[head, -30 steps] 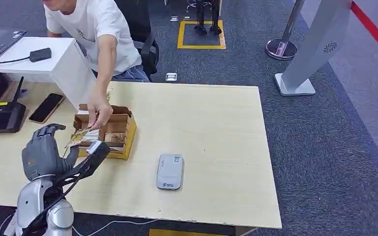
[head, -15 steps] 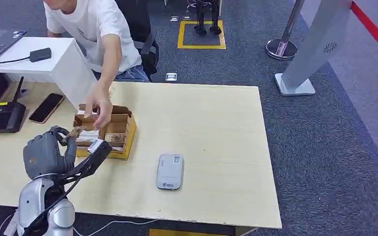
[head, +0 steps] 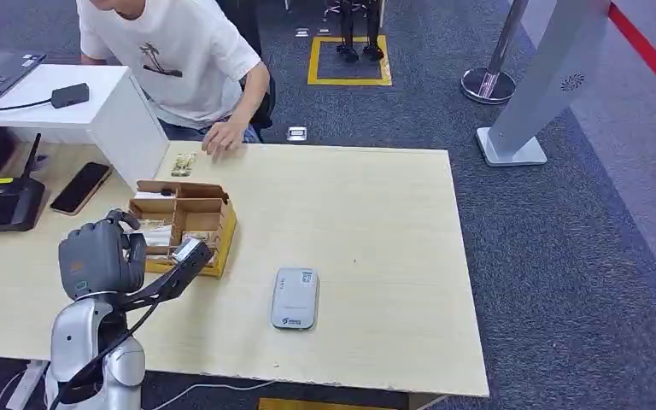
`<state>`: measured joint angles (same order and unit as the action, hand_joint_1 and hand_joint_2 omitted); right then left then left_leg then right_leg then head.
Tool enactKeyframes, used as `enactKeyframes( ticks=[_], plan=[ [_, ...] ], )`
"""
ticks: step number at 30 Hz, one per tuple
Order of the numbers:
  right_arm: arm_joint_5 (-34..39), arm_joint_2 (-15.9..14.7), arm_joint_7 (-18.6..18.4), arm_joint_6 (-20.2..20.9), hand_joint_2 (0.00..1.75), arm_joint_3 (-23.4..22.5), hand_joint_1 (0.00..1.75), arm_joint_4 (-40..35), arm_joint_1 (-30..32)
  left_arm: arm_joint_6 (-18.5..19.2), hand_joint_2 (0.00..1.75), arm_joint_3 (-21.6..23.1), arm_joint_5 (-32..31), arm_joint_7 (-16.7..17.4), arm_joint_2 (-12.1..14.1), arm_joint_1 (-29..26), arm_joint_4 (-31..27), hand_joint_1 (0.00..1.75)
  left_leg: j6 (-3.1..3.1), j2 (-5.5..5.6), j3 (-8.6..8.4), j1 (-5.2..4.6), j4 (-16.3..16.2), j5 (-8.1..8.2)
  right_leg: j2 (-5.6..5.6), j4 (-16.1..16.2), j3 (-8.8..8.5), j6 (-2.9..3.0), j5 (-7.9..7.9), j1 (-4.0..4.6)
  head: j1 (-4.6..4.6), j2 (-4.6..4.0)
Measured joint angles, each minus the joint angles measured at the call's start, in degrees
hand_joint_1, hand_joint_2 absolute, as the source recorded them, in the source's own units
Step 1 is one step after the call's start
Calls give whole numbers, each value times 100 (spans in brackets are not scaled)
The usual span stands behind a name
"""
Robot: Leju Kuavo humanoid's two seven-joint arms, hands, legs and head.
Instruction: Pass the card to the sensor for recognition and then transmit it.
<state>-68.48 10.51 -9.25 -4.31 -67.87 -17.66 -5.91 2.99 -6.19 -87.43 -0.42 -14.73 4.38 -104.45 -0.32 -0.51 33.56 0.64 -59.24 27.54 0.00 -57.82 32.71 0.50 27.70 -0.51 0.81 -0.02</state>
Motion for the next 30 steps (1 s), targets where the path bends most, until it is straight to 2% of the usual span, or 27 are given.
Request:
enactKeyframes(
  ticks=[4, 6, 10, 13, 18, 21, 25, 30],
  plan=[
    [-83, 0, 18, 9, 0, 37, 0, 4, -1, -57, 175, 107, -2, 208, 68, 153, 149, 175, 0, 3, -1, 0, -1, 0, -1, 0, 0, 0, 0, 0, -2, 0],
    [-144, -2, 26, 43, 0, 57, 0, 7, -3, -72, 175, 248, -2, 369, 211, 320, 318, 175, -1, 3, -2, 1, 0, -1, -1, 0, 1, 0, 0, 0, 0, 0],
    [-282, -2, 68, 87, 0, 100, 0, 20, -10, -155, 175, 729, -2, 564, 527, 725, 858, 175, -4, 6, -1, 1, 0, -8, -3, 0, 0, 1, -1, 0, 0, 0],
    [-321, -4, 105, 107, 0, 153, 0, 30, -12, -205, 175, 1162, -2, 562, 675, 1024, 1369, 175, -6, 9, -1, 0, 0, -9, -4, 0, -3, -1, -4, 0, 0, 0],
    [-396, -20, 157, 125, 0, 179, 0, 48, -20, -192, 175, 1914, -2, 302, 793, 1331, 2209, 175, -5, 7, 0, -4, -2, -9, -3, 0, -3, -4, -6, -1, 0, 0],
    [-382, -42, 166, 146, 0, 179, 0, 52, -20, -186, 175, 2326, 0, -20, 828, 1376, 2590, 175, -5, 7, 0, -4, -2, -8, -3, 0, -3, -4, -6, -4, -2, 0],
    [-352, -74, 149, 146, 0, 179, 0, 66, -19, -162, 175, 2741, 9, -273, 898, 1363, 2815, 175, -4, 7, 2, -2, -1, -7, -3, 0, -2, -4, -5, -4, 0, 2],
    [-278, -94, 101, 114, 0, 166, 0, 79, -11, -52, 175, 3239, 68, -275, 1034, 1197, 2806, 175, -4, 7, 1, -1, 0, -7, -3, 0, -2, -3, -4, -3, 0, 0]
  ],
)
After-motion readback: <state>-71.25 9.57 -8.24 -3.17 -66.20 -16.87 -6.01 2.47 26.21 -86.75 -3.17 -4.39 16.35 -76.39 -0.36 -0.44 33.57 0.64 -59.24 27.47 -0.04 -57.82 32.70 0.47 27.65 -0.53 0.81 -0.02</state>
